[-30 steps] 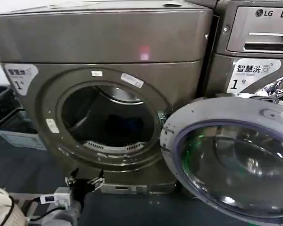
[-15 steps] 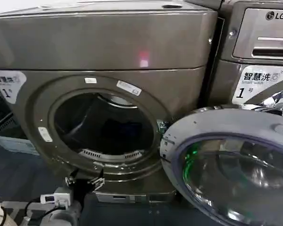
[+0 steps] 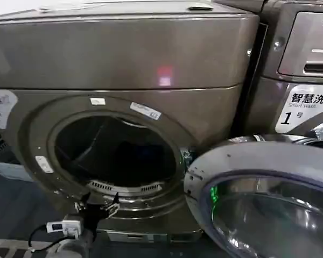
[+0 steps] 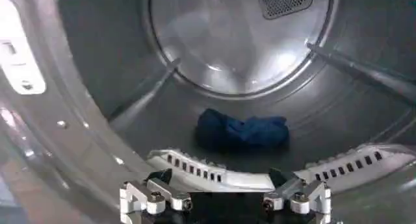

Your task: Grasp the clothes from the dryer.

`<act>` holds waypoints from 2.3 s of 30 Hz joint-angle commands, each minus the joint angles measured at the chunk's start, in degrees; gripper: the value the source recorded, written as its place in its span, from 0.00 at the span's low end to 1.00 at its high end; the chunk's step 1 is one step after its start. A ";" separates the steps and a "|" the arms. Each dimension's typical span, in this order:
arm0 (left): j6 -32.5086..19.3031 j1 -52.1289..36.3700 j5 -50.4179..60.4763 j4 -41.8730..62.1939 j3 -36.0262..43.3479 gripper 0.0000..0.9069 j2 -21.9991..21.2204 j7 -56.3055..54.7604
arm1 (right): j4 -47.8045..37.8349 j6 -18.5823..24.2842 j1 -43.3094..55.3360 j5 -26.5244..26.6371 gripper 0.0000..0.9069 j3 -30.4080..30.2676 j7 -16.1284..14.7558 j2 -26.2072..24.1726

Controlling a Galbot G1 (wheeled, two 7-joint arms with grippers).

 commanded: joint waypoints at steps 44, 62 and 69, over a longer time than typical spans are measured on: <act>2.81 -18.03 6.09 13.51 3.16 1.00 1.69 5.75 | 0.93 1.42 1.67 -0.55 1.00 -2.26 0.86 0.59; 2.81 -39.17 5.46 36.14 2.27 1.00 1.89 6.92 | 0.44 1.47 1.28 -0.68 1.00 -2.42 0.90 0.10; 2.57 -43.69 9.49 43.70 2.72 1.00 1.80 8.33 | 0.17 1.50 1.05 -0.67 1.00 -2.21 0.88 -0.09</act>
